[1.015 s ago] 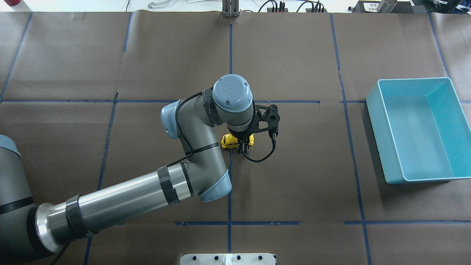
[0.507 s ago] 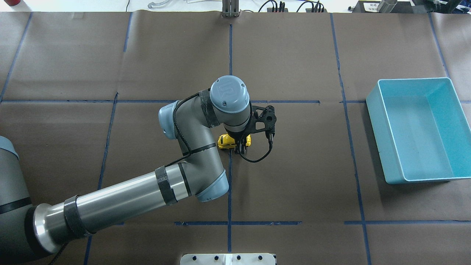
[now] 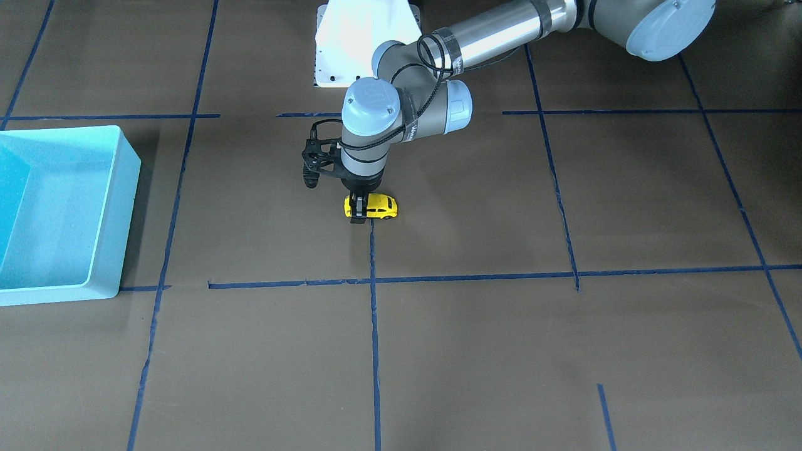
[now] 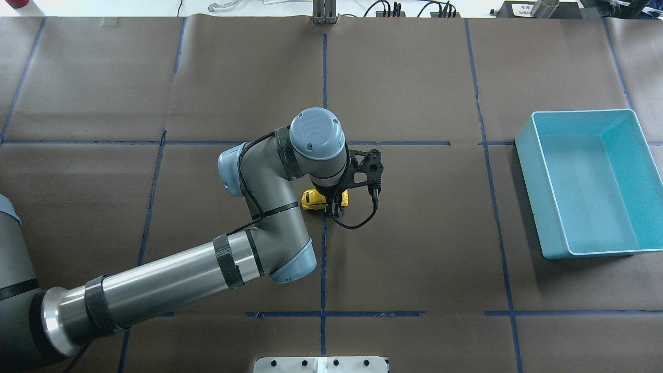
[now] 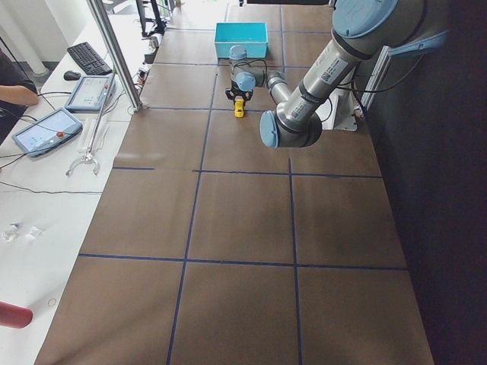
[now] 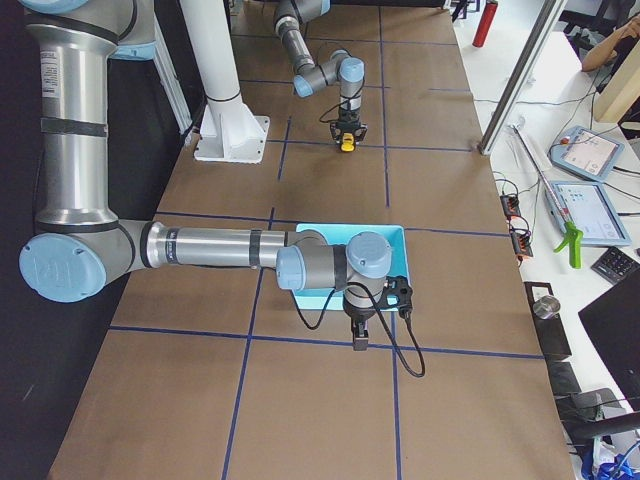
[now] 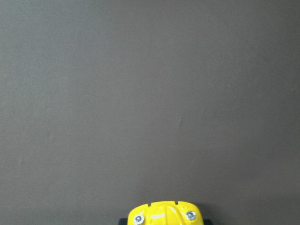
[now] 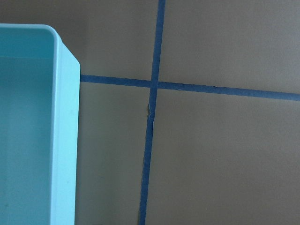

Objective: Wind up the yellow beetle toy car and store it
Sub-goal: 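Close the left gripper on the yellow car, pressing it to the table, then drag the held car backward along the table, away from the bin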

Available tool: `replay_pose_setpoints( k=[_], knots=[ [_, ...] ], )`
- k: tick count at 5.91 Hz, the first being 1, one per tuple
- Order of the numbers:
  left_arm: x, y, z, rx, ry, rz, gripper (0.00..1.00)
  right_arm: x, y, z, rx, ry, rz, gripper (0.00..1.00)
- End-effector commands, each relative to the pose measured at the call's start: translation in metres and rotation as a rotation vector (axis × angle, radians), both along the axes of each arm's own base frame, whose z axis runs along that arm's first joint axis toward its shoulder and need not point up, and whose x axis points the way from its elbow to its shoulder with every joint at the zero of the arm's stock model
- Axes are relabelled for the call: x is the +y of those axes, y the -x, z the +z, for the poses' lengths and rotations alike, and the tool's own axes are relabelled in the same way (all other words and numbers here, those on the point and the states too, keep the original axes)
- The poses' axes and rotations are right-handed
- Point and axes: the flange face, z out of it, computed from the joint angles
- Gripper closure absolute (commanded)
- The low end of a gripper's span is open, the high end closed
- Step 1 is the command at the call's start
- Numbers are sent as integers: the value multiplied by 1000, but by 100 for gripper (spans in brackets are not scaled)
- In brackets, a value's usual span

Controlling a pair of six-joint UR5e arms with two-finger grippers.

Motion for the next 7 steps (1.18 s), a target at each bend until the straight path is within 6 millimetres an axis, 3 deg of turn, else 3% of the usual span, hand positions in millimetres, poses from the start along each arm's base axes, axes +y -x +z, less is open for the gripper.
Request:
replay_pose_setpoints(
  k=[1,3,7],
  knots=[
    [-3,10,14,4,2,-4,100,0,0,0,0,0,0,0],
    [-11,21,25,11,43,20,100,0,0,0,0,-1,1,0],
    [-7,33,42,14,51,29,100,0,0,-1,-2,-3,0,0]
  ],
)
